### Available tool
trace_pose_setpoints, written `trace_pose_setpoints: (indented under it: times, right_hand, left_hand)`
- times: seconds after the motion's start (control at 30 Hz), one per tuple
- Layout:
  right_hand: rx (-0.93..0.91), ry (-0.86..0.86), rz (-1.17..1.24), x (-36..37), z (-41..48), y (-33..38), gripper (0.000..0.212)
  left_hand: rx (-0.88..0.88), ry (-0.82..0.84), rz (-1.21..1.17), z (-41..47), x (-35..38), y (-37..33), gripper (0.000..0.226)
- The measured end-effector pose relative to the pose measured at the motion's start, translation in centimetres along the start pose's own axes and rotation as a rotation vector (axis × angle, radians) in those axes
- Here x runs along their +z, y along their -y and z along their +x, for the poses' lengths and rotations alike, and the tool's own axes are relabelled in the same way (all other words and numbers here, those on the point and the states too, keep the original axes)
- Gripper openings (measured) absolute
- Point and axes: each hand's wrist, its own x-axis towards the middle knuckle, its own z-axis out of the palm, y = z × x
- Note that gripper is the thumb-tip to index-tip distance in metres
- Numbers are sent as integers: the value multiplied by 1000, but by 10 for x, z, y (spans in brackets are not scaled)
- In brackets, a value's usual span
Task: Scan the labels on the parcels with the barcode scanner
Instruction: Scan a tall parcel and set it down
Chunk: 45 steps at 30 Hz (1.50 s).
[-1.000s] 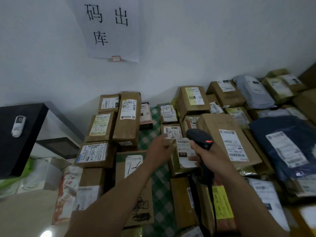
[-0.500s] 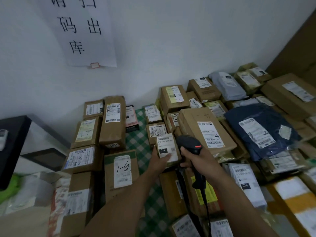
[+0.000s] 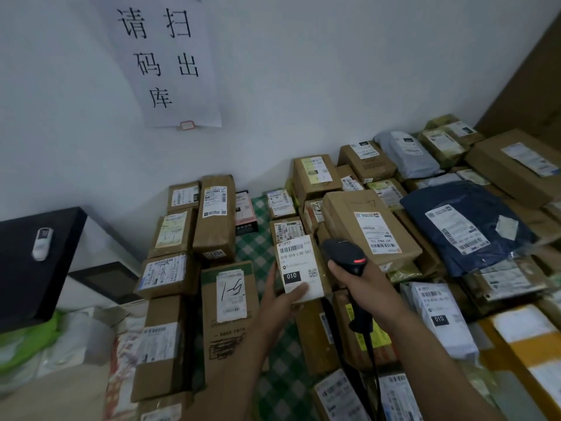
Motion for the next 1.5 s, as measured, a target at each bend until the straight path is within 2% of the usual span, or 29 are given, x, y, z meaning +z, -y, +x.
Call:
trace_pose_setpoints:
  times: [0.1, 0.17, 0.37, 0.53, 0.7, 1.0, 1.5]
  right_hand:
    - [-40, 54, 4, 8, -17, 6, 33]
    - [-53, 85, 6, 11, -28, 10, 33]
    - [-80, 173, -36, 14, -52, 12, 37]
    - [-131, 148, -74, 17, -65, 18, 26]
    - [-122, 154, -167, 19, -74, 25, 32]
    - [-91, 220, -272, 21, -85, 33, 21]
    - [-40, 268, -287, 20, -85, 32, 31]
  left_hand:
    - [81, -27, 141, -27, -2, -4, 116]
    - [129, -29, 236, -43, -5, -6, 123]
    - [203, -47, 291, -66, -27, 3, 122]
    - [269, -100, 314, -75, -26, -4, 124]
    - [281, -116, 393, -64, -26, -13, 123]
    - [379, -134, 456, -36, -29, -13, 108]
    - [335, -187, 456, -30, -34, -2, 117]
